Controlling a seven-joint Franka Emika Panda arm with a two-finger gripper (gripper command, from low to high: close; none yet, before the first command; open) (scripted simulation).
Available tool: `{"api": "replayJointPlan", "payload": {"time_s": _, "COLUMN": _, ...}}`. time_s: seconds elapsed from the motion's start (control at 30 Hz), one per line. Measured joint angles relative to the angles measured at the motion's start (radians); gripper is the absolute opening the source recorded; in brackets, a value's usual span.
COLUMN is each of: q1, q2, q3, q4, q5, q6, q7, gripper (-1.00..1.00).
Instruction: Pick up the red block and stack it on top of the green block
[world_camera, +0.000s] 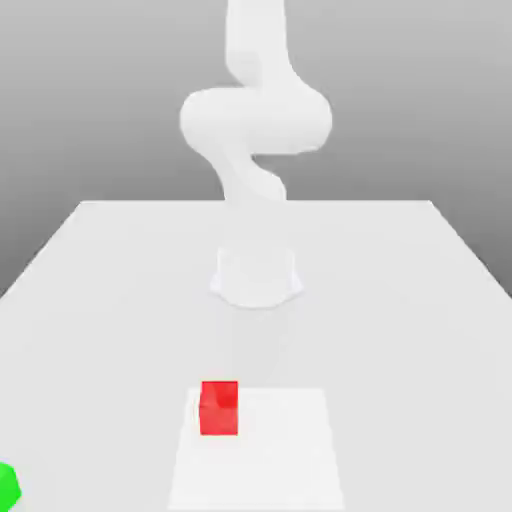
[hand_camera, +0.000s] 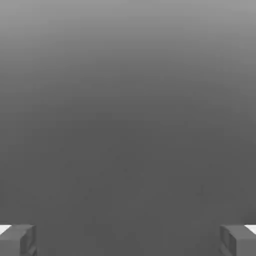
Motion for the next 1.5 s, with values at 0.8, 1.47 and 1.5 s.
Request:
{"api": "replayJointPlan", "payload": {"time_s": 0.8, "q1": -0.063, "q2": 0.891, "q3": -0.048, "q4": -0.440, "q5": 0.062, "q6": 0.612, "q7": -0.177, "gripper": 0.00}}
{"api": "replayJointPlan", "payload": {"time_s": 1.47, "q1": -0.127, "q2": 0.770, "q3": -0.080, "q4": -0.338, "q5": 0.064, "q6": 0.388, "q7": -0.067, "gripper": -1.00}}
{"api": "replayJointPlan", "payload": {"time_s": 1.5, "q1": -0.143, "q2": 0.788, "q3": -0.088, "q4": -0.303, "q5": 0.075, "q6": 0.370, "q7": -0.044, "gripper": -1.00}}
